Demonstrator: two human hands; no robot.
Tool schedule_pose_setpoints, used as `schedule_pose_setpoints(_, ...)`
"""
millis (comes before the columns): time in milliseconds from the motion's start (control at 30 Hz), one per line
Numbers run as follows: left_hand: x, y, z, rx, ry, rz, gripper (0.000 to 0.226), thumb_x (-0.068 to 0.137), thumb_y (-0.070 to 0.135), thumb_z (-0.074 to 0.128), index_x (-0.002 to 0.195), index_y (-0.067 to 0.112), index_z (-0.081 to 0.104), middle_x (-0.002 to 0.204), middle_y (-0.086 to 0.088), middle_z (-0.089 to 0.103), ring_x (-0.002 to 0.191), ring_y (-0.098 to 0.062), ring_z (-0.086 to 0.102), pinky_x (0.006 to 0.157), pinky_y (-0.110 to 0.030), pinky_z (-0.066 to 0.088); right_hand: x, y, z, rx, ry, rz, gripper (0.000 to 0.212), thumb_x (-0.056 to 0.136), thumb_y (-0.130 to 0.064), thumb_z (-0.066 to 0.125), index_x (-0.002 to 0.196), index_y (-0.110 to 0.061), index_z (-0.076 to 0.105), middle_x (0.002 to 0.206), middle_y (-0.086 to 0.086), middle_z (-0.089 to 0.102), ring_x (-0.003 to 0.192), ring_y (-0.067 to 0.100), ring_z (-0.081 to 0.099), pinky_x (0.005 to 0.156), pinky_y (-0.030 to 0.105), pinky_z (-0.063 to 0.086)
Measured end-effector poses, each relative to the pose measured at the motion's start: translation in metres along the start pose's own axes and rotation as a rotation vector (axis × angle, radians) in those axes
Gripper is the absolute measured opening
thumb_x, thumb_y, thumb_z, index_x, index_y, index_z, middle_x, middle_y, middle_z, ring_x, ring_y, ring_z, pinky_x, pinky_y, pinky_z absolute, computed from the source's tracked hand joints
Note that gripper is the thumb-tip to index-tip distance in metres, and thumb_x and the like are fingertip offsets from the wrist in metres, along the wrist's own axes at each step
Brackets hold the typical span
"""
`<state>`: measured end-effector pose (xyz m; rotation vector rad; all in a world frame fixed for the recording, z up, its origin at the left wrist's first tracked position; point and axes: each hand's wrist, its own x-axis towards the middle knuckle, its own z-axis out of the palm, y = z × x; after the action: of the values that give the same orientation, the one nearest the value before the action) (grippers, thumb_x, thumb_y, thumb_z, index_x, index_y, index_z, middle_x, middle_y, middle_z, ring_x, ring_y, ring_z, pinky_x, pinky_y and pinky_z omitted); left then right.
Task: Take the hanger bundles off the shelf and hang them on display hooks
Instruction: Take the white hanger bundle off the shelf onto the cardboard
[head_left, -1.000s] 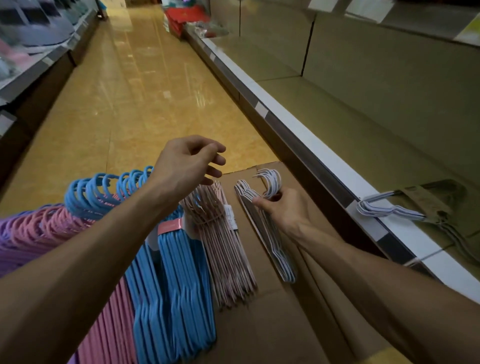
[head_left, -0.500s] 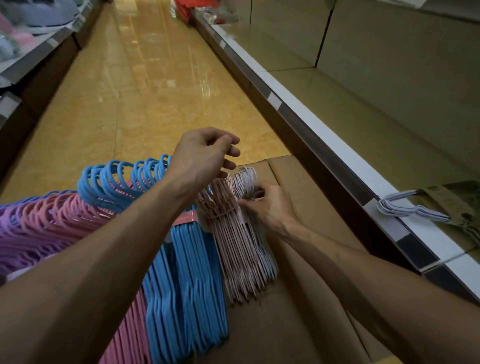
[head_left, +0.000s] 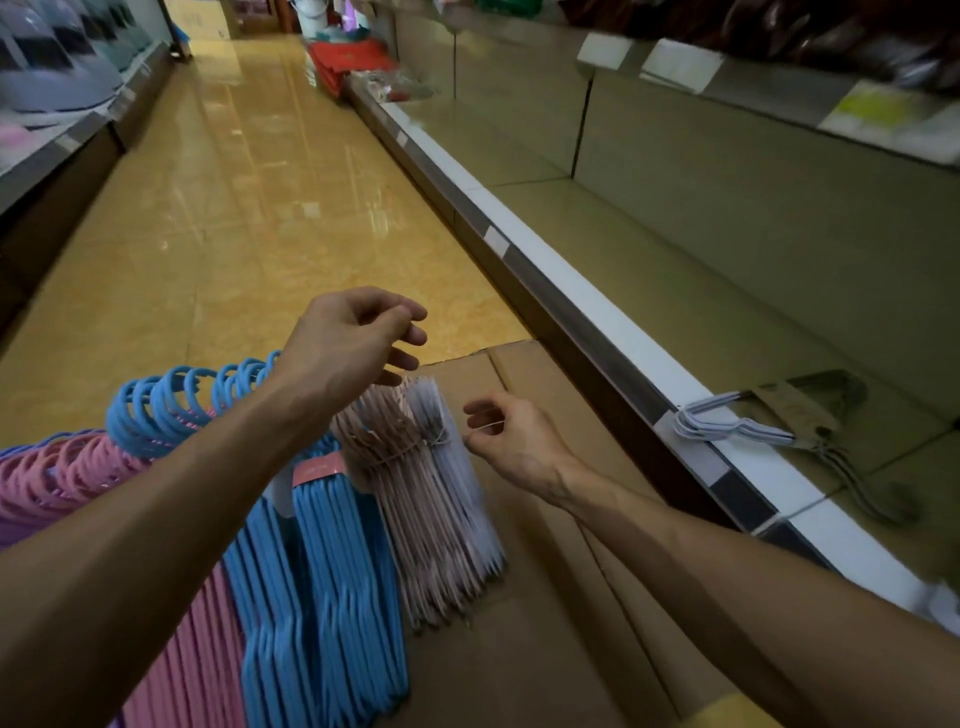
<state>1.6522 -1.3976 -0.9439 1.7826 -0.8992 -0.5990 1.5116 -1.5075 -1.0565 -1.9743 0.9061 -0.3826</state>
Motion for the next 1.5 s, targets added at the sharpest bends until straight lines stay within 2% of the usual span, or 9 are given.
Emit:
schedule_pose_setpoints(133, -0.005, 0.010, 0.006, -0.012, -0.025, 0.010, 0.020, 0.102, 0.021, 0.051, 0.108, 0.018, 0.069, 0.095, -0.004, 0.072, 0.085, -0.020, 0.072, 0.073, -0.033, 0.058, -0.023, 0.007, -0.032, 0.011, 0.018, -0.014, 0.031, 0.091, -0.020, 0.067, 0.123, -0.017, 0.064, 0.113, -0.003, 0.067, 0.102, 0.010, 0.063, 0.093, 0.036, 0.056)
schedule_pose_setpoints(400, -0.013, 0.030, 0.048, -0.014, -0.133, 0.045, 0.019, 0.101, 0.018, 0.051, 0.106, 0.017, 0.070, 0.095, -0.009, 0.072, 0.087, -0.027, 0.071, 0.081, -0.044, 0.057, -0.083, 0.041, -0.118, 0.005, 0.108, -0.014, 0.018, 0.094, -0.021, 0.066, 0.112, -0.023, 0.068, 0.099, -0.009, 0.067, 0.095, 0.005, 0.064, 0.085, 0.024, 0.057)
schedule_pose_setpoints(600, -0.019, 0.049, 0.095, -0.011, -0.195, 0.059, 0.021, 0.102, 0.018, 0.049, 0.108, 0.017, 0.069, 0.097, -0.008, 0.070, 0.085, -0.023, 0.071, 0.072, -0.034, 0.056, -0.112, 0.079, -0.184, -0.193, 0.295, 0.047, 0.015, 0.095, -0.023, 0.062, 0.108, -0.029, 0.065, 0.106, -0.012, 0.066, 0.095, 0.002, 0.061, 0.085, 0.023, 0.053)
schedule_pose_setpoints(700, -0.020, 0.055, 0.121, -0.038, -0.207, 0.060, 0.021, 0.102, 0.017, 0.050, 0.109, 0.013, 0.069, 0.098, -0.010, 0.071, 0.086, -0.027, 0.071, 0.075, -0.038, 0.059, -0.123, 0.103, -0.219, -0.418, 0.376, 0.161, 0.026, 0.098, -0.024, 0.057, 0.123, -0.020, 0.060, 0.118, -0.001, 0.063, 0.102, 0.012, 0.060, 0.090, 0.032, 0.053)
schedule_pose_setpoints(800, -0.022, 0.059, 0.147, -0.048, -0.221, 0.060, 0.020, 0.102, 0.019, 0.050, 0.109, 0.017, 0.069, 0.097, -0.007, 0.071, 0.084, -0.024, 0.072, 0.074, -0.037, 0.059, -0.129, 0.129, -0.244, -0.630, 0.444, 0.318, 0.026, 0.096, -0.038, 0.054, 0.114, -0.019, 0.058, 0.114, 0.004, 0.065, 0.092, 0.021, 0.062, 0.081, 0.041, 0.056)
schedule_pose_setpoints(1033, -0.027, 0.066, 0.190, -0.084, -0.285, 0.077, 0.018, 0.101, 0.021, 0.052, 0.105, 0.021, 0.070, 0.086, 0.000, 0.072, 0.078, -0.018, 0.073, 0.069, -0.032, 0.061, -0.126, 0.156, -0.257, -0.796, 0.230, 0.636, 0.034, 0.094, -0.058, 0.044, 0.087, -0.026, 0.050, 0.097, 0.001, 0.054, 0.109, 0.029, 0.048, 0.094, 0.042, 0.040)
schedule_pose_setpoints(1167, -0.030, 0.065, 0.203, -0.076, -0.311, 0.081, 0.018, 0.101, 0.021, 0.052, 0.105, 0.021, 0.070, 0.087, 0.000, 0.072, 0.078, -0.019, 0.073, 0.069, -0.032, 0.060, -0.122, 0.160, -0.253, -0.750, 0.268, 0.649, 0.030, 0.096, -0.049, 0.047, 0.108, -0.023, 0.058, 0.115, 0.004, 0.058, 0.118, 0.030, 0.044, 0.097, 0.045, 0.038)
schedule_pose_setpoints(1300, -0.029, 0.061, 0.208, -0.061, -0.299, 0.079, 0.018, 0.101, 0.021, 0.053, 0.104, 0.022, 0.070, 0.085, 0.002, 0.072, 0.079, -0.017, 0.073, 0.069, -0.031, 0.060, -0.122, 0.157, -0.249, -0.650, 0.408, 0.583, 0.023, 0.100, -0.031, 0.045, 0.110, -0.018, 0.061, 0.116, 0.006, 0.061, 0.117, 0.026, 0.045, 0.099, 0.044, 0.041)
schedule_pose_setpoints(1500, -0.026, 0.057, 0.213, 0.001, -0.277, 0.102, 0.019, 0.101, 0.022, 0.052, 0.110, 0.023, 0.068, 0.098, 0.001, 0.069, 0.088, -0.015, 0.069, 0.074, -0.031, 0.059, -0.131, 0.154, -0.263, -0.636, 0.495, 0.326, 0.023, 0.102, -0.028, 0.050, 0.108, -0.013, 0.066, 0.117, 0.009, 0.059, 0.116, 0.026, 0.053, 0.097, 0.044, 0.047)
